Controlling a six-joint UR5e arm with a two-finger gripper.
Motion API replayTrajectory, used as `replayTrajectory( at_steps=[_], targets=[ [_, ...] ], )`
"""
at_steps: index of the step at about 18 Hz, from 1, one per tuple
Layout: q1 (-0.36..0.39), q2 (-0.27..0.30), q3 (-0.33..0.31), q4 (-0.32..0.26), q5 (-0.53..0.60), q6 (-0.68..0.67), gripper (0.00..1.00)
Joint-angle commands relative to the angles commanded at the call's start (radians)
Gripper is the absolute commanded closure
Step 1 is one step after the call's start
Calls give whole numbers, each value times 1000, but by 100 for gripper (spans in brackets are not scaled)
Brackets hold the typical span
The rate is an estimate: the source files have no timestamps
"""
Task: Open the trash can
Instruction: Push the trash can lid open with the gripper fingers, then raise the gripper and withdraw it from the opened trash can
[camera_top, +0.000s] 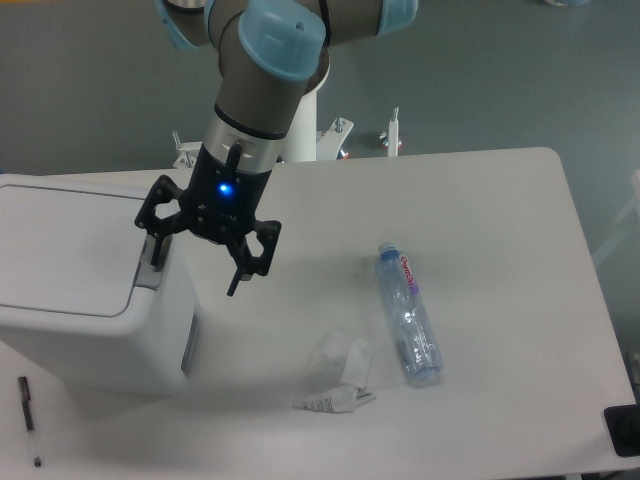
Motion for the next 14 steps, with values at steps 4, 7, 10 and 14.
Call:
replayTrajectory(
  at_steps=[4,7,10,14],
  targets=[
    [0,-3,2,0,0,2,0],
    [0,-2,5,-2,-2,2,0],
    [0,-2,21,-2,-2,2,0],
    [20,-6,43,-2,-2,9,0]
  ],
)
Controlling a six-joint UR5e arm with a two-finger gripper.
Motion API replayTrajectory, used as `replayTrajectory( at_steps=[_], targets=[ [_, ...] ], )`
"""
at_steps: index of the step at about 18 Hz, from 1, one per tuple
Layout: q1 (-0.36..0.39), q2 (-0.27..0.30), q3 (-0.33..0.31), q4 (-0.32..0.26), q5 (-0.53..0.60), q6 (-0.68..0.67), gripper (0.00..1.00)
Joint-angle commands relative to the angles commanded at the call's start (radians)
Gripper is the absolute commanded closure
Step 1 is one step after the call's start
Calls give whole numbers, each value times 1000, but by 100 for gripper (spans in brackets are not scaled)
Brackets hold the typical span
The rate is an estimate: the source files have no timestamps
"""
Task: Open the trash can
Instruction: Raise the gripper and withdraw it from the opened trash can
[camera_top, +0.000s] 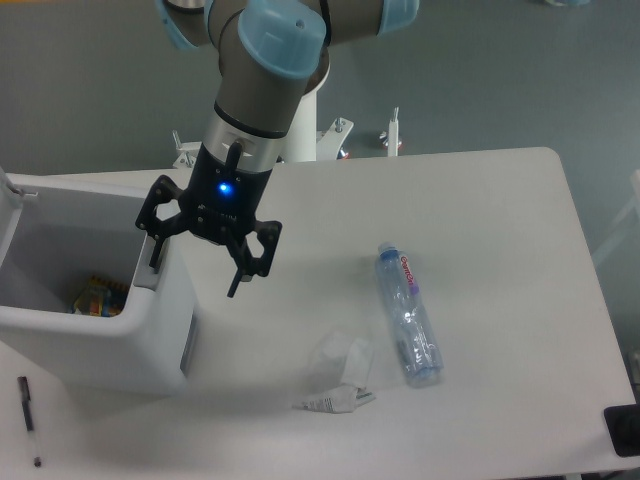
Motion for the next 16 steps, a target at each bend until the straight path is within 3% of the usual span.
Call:
replayTrajectory(
  at_steps=[7,13,16],
  targets=[
    [86,-8,25,8,5,32,0],
    [169,-80,34,8,97,159,0],
    [201,-124,67,11,98,222,0]
  ],
)
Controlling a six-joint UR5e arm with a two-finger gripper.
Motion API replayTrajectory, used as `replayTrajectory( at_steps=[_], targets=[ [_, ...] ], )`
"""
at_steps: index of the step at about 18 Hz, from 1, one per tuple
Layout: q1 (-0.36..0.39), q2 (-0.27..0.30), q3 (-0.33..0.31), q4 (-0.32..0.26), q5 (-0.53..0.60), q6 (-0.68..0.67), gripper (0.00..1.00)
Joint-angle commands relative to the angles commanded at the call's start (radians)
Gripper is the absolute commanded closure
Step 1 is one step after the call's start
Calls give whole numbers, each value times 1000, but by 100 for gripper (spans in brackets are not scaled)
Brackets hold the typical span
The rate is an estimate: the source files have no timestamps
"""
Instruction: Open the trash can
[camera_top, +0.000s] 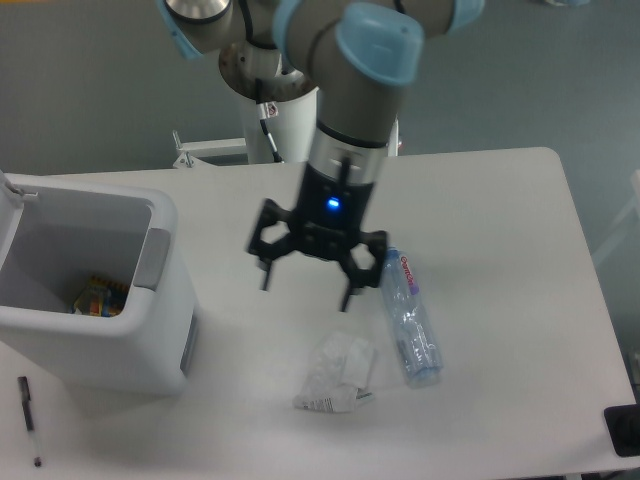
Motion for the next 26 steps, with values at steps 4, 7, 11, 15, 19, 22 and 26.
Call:
replayTrajectory(
  at_steps=[4,7,11,15,19,22,26],
  targets=[
    [11,-92,81,12,69,15,0],
    [18,-140,121,2,190,136,0],
    [41,-175,138,-6,291,268,0],
    [106,-201,146,-26,296,324,0],
    [126,-192,161,-113,314,500,0],
    [126,-190,167,-138,337,517,0],
    [123,-189,152,-136,365,548,0]
  ],
)
